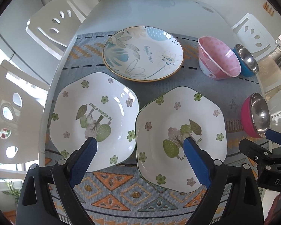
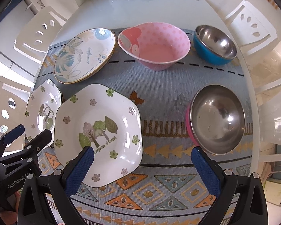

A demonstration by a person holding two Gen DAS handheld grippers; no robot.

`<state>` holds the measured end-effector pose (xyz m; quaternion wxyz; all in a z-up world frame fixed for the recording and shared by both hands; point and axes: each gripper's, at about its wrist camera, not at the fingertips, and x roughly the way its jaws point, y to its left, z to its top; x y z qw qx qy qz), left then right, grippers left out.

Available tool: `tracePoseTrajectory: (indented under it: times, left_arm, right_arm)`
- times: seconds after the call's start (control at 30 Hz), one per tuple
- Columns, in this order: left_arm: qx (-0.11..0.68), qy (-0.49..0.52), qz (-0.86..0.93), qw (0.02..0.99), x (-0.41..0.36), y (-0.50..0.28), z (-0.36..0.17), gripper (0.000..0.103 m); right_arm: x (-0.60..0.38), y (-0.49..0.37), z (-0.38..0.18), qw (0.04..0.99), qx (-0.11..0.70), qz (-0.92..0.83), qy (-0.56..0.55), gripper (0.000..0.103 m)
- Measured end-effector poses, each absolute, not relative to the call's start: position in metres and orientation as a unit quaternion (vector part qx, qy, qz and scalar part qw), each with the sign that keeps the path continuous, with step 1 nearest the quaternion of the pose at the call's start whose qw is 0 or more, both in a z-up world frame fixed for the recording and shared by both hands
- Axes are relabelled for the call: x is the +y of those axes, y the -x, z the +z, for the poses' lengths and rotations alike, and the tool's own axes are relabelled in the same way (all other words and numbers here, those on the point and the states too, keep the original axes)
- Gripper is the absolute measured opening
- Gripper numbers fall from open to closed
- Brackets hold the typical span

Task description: Organize plates and bowls

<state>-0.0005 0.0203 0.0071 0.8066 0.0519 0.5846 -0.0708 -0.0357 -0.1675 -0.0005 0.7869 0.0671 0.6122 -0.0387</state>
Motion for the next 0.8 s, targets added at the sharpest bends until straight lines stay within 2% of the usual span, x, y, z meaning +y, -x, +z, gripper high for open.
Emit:
tracePoseTrajectory:
  times: [0.8]
  left_arm:
    - [0.597,-0.046,-0.06,0.799,0.027,-0.0004,-0.0028,0.093]
  right_arm:
    - [-0.1628,0.0368,0.0007,0.792,0.605,-0.026,-0.08,0.103]
